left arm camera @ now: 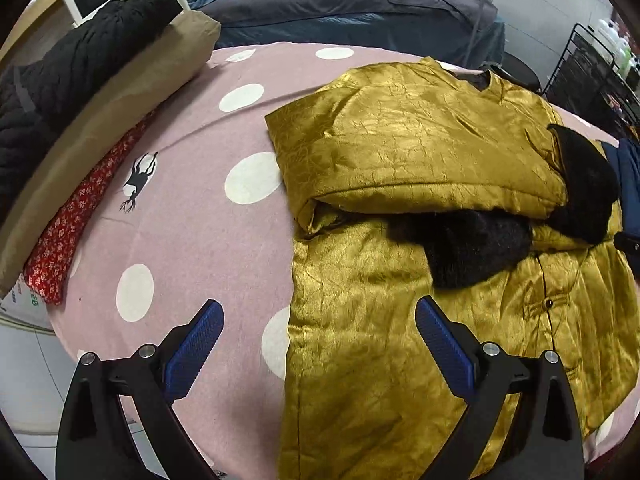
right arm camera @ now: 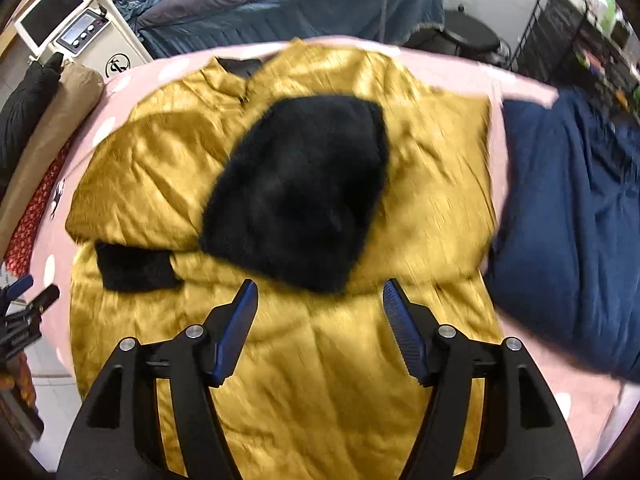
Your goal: Fold large clothes
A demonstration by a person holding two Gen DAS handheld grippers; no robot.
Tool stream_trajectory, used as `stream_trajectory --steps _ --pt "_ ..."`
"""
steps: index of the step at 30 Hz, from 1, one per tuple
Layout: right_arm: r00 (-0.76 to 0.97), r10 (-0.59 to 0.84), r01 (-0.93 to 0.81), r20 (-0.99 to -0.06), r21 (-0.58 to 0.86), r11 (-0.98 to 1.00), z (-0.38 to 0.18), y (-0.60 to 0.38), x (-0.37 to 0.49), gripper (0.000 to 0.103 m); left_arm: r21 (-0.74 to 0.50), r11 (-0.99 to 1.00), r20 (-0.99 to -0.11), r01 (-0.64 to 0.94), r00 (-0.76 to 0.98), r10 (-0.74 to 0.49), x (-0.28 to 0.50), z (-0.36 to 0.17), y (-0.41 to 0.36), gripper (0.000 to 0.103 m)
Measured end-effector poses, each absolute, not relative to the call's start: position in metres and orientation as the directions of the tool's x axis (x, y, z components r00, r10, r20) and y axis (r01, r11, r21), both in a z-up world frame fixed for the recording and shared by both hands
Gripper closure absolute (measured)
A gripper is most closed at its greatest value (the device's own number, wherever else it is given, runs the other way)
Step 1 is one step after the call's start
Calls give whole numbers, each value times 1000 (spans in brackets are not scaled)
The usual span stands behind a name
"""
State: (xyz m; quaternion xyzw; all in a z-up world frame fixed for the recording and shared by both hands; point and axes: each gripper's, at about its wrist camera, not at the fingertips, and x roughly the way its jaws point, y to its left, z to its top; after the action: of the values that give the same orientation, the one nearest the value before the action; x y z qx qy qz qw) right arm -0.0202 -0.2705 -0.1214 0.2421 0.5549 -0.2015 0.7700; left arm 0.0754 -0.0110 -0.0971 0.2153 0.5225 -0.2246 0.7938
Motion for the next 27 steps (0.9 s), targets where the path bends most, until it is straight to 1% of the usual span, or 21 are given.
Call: stream_trajectory --steps 2,5,10,12,15,17,20,23,24,26,27 --pt "270 -24 599 -963 148 787 -132 -275 -45 38 94 796 -932 597 333 -140 73 -100 -6 8" --pt "228 -21 641 -973 134 756 -144 -289 -79 38 42 790 -946 611 278 -165 70 -107 9 8" --pt "165 -9 724 -986 116 680 -161 -314 -146 38 -14 823 -971 568 188 -147 75 -129 56 8" --pt "162 14 751 -987 133 647 -166 -320 -167 38 -42 839 -976 542 157 -151 75 -134 78 8" --pt "177 49 774 -983 170 609 -172 -321 -188 38 -77 845 -979 529 119 -164 72 -139 96 8" --pt "192 88 777 -977 206 595 -179 -318 -200 38 -131 842 -978 524 73 -198 68 -143 106 8" --pt "191 111 761 -975 218 611 -186 -308 -206 38 -205 825 -970 527 4 -243 57 -150 110 9" --pt "178 101 733 -979 201 650 -186 -297 -205 38 -264 787 -959 558 -63 -277 40 -156 104 9" --pt "177 106 727 -979 202 657 -185 -294 -204 38 -280 772 -956 570 -93 -278 33 -159 100 10" --pt "183 124 707 -975 218 673 -183 -286 -200 38 -300 746 -952 594 -139 -272 20 -165 93 19" --pt "185 130 700 -974 223 679 -182 -280 -196 38 -302 735 -952 607 -159 -260 14 -168 90 29"
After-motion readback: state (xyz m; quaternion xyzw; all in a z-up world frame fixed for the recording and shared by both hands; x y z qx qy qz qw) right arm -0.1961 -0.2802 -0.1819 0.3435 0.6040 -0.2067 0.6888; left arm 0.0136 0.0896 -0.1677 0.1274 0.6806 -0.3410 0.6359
